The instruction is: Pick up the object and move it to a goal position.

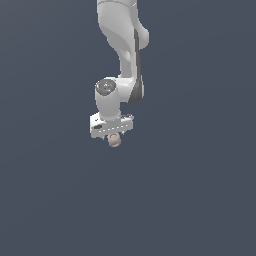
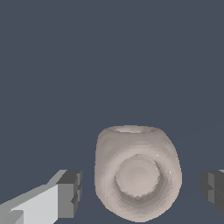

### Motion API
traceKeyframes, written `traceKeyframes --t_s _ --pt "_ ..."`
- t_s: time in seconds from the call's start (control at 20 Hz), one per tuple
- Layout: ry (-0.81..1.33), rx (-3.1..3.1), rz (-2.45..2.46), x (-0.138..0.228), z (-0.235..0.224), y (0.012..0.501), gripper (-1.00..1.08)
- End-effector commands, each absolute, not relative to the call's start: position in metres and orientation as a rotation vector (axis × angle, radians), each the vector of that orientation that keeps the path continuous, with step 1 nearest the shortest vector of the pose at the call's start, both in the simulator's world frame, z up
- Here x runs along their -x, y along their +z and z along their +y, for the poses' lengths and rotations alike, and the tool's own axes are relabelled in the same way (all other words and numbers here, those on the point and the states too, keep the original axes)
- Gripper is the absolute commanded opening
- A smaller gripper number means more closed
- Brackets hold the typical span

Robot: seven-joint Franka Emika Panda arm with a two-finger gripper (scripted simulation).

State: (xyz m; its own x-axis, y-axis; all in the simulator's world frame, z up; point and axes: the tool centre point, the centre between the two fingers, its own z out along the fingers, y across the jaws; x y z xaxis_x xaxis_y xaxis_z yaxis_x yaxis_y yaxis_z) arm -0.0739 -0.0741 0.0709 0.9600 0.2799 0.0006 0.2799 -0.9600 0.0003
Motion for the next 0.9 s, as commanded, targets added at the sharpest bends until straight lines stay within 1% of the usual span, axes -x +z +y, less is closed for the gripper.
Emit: traceKeyframes --t_s 0.0,0.2,0.4,0.45,0.85 --pt "0.000 -3.110 0.446 0.075 -0.074 0.058 1.00" --pt "0.000 -3.110 0.447 0.075 -0.074 0.044 1.00" --pt "0.000 -3.110 0.447 0.074 -0.074 0.039 1.00" --pt "0.000 -3.110 0.447 0.074 -0.074 0.039 -1.00" --pt "0.000 -3.110 0.447 0.074 -0.074 0.039 -1.00"
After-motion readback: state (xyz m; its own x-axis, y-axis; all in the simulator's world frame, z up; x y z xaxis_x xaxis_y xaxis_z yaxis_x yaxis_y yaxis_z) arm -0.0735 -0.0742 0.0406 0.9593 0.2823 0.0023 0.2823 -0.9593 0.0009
